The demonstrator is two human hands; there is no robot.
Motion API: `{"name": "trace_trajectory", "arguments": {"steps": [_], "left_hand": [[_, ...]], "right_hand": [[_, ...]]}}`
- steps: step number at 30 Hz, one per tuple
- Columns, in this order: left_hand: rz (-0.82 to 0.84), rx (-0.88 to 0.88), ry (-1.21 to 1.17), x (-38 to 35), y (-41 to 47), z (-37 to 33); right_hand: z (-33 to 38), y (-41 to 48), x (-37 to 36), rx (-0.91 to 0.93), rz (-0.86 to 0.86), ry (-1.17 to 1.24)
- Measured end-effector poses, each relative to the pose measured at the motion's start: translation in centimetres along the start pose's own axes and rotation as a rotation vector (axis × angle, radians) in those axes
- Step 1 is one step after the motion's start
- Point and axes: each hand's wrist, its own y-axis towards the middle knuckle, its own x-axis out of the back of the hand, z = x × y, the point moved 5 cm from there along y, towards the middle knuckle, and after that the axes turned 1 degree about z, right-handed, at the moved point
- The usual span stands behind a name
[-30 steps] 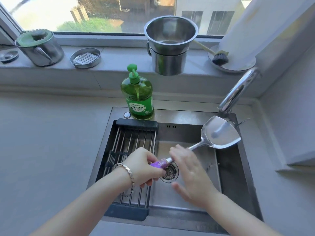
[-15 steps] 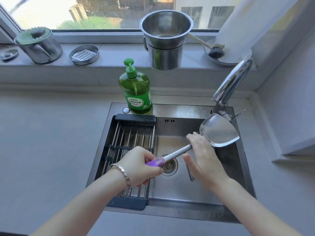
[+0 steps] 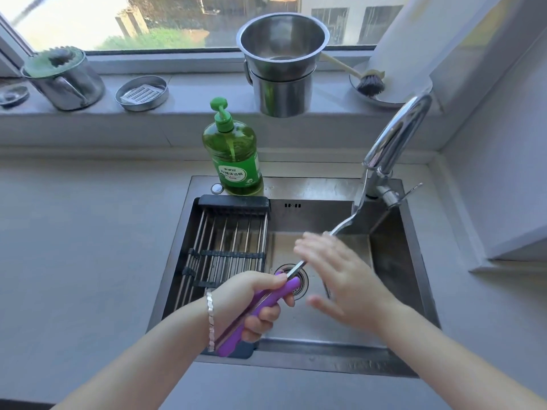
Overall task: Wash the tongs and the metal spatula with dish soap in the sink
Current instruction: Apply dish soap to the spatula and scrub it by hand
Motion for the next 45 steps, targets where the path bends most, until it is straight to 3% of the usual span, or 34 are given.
{"name": "trace_trajectory", "arguments": {"steps": [2, 3, 7, 11, 16, 19, 21, 25, 29, 34, 38, 42, 43, 45], "left_hand": [[0.027, -0.004, -0.009, -0.1, -0.1, -0.1], [0.030, -0.008, 0.000, -0.1, -0.1, -0.1], [0.036, -0.024, 0.069, 0.1, -0.2, -0.2], [0.011, -0.025, 0.077, 0.2, -0.2, -0.4], [-0.020, -0.043, 0.137, 0.1, -0.1, -0.3], [-0.062, -0.037, 0.156, 0.4, 0.0, -0.2], [-0.117, -0.047, 0.205, 0.5, 0.3, -0.4], [-0.272, -0.120, 0.409, 0.6, 0.5, -0.9], [-0.490, -0.265, 0.699, 1.3, 0.5, -1.7], [-0.788, -0.414, 1.117, 1.2, -0.6, -3.1], [-0.932, -0.506, 1.284, 1.1, -1.6, -3.7], [-1.002, -0.644, 1.518, 0.8, -1.7, -4.1], [-1.017, -0.669, 1.583, 0.8, -1.7, -4.1], [-1.015, -0.678, 1.633, 0.9, -1.8, -4.1]], "right_hand": [[-1.6, 0.0, 1.1, -0.149, -0.082, -0.002], [-1.2, -0.1, 1.1, -0.123, -0.083, 0.002], [1.7, -0.5, 0.4, 0.198, 0.028, -0.017], [-2.1, -0.3, 1.7, -0.146, -0.066, -0.074], [2.3, -1.0, -0.3, 0.142, 0.031, -0.032], [-1.5, -1.0, 0.4, -0.149, -0.060, -0.049], [-1.5, -1.1, 0.1, -0.207, -0.059, -0.024], [1.6, -1.0, -1.2, 0.046, 0.050, 0.005], [-2.0, -0.9, -0.7, -0.297, -0.005, -0.010], [1.0, -0.4, -2.5, -0.055, 0.078, 0.023], [-2.3, -0.2, -0.8, -0.342, -0.070, 0.086], [1.4, 0.4, -2.0, -0.043, 0.023, 0.077], [1.0, 0.6, -1.9, -0.056, 0.027, 0.073], [-1.4, 0.6, -1.3, -0.256, -0.031, 0.079]]}}
